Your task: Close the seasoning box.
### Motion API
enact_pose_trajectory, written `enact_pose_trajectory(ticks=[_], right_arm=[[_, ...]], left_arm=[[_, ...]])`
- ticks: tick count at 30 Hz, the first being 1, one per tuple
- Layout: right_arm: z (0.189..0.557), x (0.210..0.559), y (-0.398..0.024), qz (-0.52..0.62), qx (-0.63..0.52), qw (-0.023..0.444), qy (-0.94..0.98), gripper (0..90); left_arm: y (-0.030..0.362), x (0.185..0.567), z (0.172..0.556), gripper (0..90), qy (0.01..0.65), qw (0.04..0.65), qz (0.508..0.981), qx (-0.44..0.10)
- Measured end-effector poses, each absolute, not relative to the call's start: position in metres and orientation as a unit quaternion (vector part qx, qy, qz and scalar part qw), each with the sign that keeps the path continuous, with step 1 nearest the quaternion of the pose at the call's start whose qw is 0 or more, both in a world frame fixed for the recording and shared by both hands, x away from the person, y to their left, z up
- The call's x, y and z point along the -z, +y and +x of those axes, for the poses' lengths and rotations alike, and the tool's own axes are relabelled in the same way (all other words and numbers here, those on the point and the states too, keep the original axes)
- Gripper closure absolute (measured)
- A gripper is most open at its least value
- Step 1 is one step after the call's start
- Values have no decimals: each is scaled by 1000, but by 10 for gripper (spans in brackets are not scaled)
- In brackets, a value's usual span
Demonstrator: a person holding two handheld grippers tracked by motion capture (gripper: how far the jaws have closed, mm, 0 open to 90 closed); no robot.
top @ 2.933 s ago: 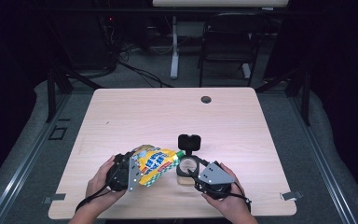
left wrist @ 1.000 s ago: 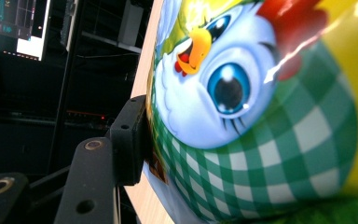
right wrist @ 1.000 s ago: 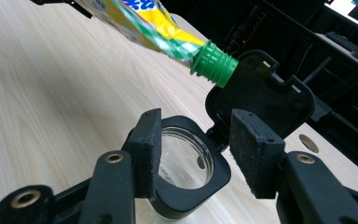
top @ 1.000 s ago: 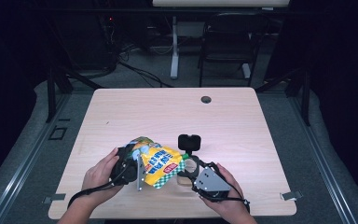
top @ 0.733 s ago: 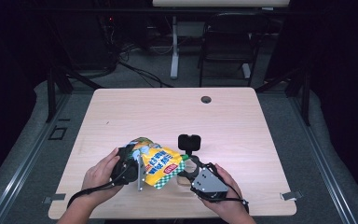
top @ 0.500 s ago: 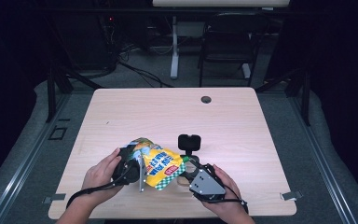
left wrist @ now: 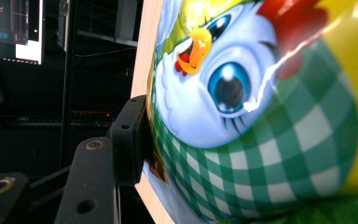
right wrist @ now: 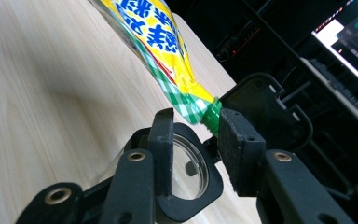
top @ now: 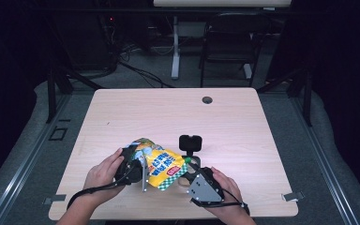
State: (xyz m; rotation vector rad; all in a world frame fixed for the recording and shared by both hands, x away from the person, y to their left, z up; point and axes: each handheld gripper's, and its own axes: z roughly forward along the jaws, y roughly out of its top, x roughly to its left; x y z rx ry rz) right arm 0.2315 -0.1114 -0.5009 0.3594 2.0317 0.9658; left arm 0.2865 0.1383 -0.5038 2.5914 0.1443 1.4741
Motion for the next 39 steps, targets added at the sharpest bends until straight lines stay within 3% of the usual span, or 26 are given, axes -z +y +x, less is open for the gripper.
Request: enact_pose_trajectory(ticks=[17,26,39], right_arm=[[219,506,-89,49,-297,516,802,791],[222,511,-83,29,-284,528,800,793],[220,511,-82,21,-274,532,801,874]], left_arm=[[138,505,286,480,48,76,868,-488],[139,506,286,481,49,74,869,-487],[138,505,286,482,43,64,869,-488]])
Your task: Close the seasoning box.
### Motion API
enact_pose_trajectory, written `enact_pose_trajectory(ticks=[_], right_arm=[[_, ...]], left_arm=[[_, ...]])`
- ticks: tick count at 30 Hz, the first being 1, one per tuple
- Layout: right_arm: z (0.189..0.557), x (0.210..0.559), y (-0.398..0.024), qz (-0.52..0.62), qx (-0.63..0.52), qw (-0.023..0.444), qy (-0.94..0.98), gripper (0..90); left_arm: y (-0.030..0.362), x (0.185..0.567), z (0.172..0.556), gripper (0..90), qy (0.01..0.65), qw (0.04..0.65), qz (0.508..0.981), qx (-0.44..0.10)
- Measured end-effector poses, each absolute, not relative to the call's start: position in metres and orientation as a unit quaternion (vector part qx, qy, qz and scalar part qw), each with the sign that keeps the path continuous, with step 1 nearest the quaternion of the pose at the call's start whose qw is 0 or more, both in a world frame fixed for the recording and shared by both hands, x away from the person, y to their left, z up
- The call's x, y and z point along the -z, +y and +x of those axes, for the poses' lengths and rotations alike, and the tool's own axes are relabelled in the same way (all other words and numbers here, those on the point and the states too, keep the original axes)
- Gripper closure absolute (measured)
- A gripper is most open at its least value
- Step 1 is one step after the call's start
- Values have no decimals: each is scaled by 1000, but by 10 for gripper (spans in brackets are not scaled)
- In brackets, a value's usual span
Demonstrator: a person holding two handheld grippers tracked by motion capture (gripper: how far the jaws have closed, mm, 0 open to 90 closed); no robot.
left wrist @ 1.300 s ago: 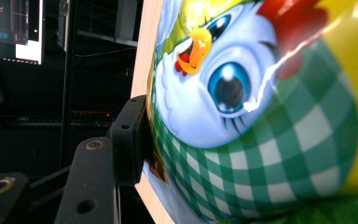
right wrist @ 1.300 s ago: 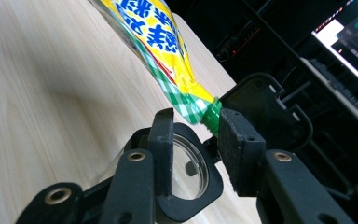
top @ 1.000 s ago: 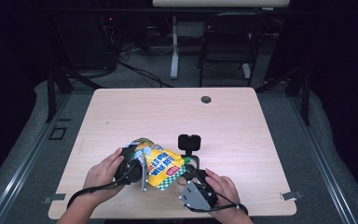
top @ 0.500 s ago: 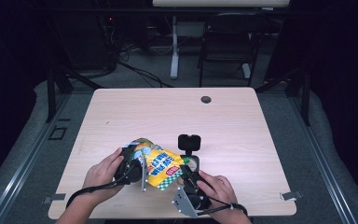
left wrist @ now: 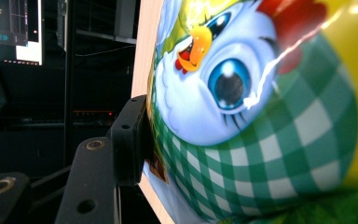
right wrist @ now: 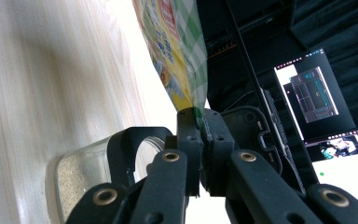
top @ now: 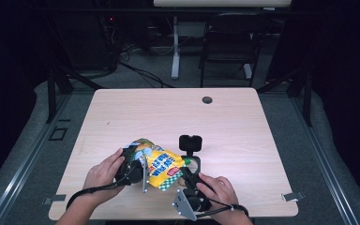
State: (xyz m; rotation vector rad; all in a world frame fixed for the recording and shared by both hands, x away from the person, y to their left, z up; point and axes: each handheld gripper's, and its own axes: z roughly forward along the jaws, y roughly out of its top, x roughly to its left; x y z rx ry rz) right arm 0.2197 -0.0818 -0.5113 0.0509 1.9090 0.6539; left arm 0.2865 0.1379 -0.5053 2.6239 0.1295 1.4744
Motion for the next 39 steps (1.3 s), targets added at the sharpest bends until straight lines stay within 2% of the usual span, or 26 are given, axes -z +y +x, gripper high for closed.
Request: enact_pose_trajectory(ticks=[6,39], right_arm=[[219,511,-82,20,-275,534,799,883],[219,509,-85,44,-295,519,801,893]], left_arm=[[138,506,287,482,47,76,867,-491],[133,493,287,483,24,43,866,-497]])
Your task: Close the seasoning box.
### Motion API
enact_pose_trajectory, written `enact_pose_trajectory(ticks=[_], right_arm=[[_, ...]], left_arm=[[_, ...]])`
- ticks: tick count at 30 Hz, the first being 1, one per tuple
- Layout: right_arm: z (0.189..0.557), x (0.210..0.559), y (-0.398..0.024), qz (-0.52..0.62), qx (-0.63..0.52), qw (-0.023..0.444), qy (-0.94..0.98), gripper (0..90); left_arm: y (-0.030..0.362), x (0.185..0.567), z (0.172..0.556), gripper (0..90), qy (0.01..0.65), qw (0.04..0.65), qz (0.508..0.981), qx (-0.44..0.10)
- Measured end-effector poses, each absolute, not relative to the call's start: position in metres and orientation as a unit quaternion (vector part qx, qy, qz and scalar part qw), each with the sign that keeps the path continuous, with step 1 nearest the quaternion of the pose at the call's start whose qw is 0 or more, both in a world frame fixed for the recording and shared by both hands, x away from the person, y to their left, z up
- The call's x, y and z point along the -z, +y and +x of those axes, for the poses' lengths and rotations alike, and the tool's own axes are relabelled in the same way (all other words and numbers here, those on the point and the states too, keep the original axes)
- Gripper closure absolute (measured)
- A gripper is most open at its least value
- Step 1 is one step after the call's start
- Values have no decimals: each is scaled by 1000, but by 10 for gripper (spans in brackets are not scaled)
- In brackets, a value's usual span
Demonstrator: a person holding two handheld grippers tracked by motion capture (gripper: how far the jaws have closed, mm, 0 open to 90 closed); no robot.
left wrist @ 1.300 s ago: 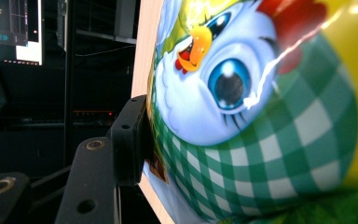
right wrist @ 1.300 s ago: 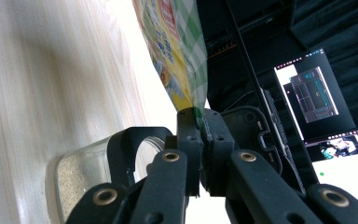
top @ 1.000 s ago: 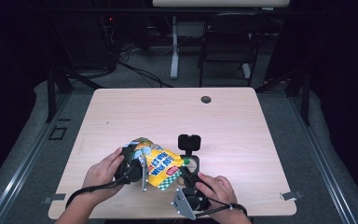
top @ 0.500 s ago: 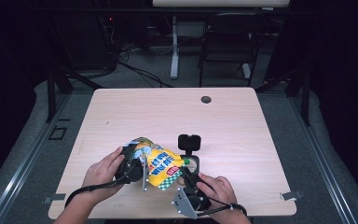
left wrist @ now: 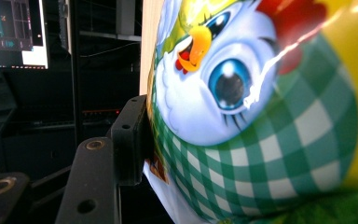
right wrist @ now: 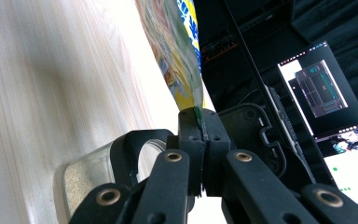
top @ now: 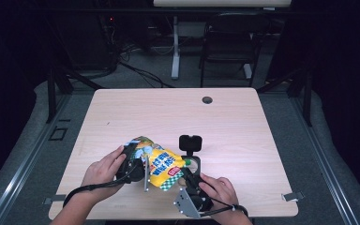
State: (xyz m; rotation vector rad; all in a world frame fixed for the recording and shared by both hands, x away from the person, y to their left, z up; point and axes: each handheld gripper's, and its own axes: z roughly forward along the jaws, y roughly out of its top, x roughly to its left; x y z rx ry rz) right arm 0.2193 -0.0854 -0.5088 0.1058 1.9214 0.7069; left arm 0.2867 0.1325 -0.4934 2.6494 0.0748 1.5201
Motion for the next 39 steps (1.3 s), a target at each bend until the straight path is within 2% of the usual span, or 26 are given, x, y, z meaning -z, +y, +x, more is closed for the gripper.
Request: enact_pose_trajectory(ticks=[39], right_arm=[[221,520,-85,36,-286,515,807,898]], left_arm=[[124,483,287,489,-33,-27,857,-514]])
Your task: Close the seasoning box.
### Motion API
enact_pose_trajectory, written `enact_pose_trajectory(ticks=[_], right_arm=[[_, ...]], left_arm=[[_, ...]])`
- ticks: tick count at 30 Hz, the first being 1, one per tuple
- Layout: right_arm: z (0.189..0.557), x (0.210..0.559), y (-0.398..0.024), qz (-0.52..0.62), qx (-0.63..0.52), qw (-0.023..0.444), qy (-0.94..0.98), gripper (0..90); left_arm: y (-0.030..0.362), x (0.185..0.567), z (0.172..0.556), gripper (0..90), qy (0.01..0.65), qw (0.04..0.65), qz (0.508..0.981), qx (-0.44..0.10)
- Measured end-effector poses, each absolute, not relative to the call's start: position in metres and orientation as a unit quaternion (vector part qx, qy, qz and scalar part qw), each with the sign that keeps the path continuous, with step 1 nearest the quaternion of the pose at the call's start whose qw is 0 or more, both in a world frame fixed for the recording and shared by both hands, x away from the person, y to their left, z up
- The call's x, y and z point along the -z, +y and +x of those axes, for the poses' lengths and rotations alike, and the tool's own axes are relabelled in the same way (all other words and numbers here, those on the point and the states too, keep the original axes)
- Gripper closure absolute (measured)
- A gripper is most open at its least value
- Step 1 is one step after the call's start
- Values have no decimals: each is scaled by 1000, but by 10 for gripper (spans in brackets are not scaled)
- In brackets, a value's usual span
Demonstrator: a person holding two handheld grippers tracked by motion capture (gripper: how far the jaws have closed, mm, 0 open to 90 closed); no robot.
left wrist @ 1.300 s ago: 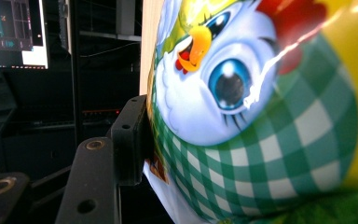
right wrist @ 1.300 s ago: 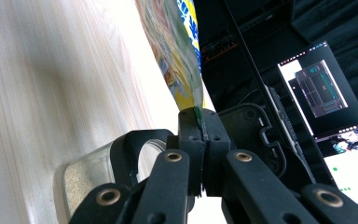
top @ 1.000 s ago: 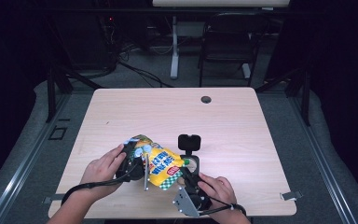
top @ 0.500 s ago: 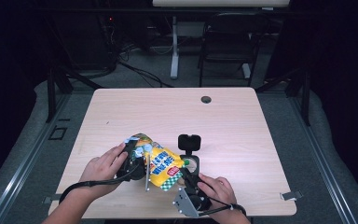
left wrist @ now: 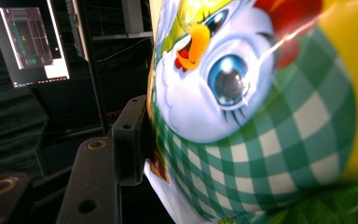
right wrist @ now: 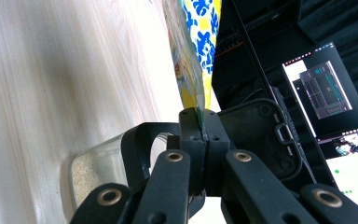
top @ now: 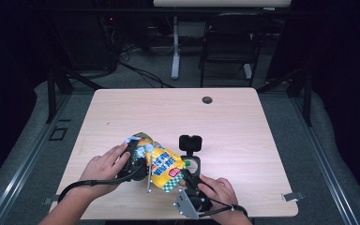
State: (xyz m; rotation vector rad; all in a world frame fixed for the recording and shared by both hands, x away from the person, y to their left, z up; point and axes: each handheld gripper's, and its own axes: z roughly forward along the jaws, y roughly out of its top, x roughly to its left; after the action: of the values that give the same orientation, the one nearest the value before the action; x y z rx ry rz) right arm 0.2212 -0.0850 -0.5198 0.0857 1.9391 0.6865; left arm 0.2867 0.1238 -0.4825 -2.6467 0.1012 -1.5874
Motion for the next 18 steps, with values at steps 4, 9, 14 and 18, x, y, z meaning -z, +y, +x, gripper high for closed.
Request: enact_pose_trajectory(ticks=[4,9,14,18], right_arm=[[222,521,-86,37,-285,513,809,898],[223,522,-86,40,-286,510,810,899],[223,524,-84,38,-283,506,813,899],[223,525,-84,37,-290,506,811,900]], left_arm=[[123,480,287,517,37,32,-857,513],[121,479,287,519,45,43,-856,514],[120,478,287,523,58,57,-852,517],[119,477,287,524,62,60,-852,517]])
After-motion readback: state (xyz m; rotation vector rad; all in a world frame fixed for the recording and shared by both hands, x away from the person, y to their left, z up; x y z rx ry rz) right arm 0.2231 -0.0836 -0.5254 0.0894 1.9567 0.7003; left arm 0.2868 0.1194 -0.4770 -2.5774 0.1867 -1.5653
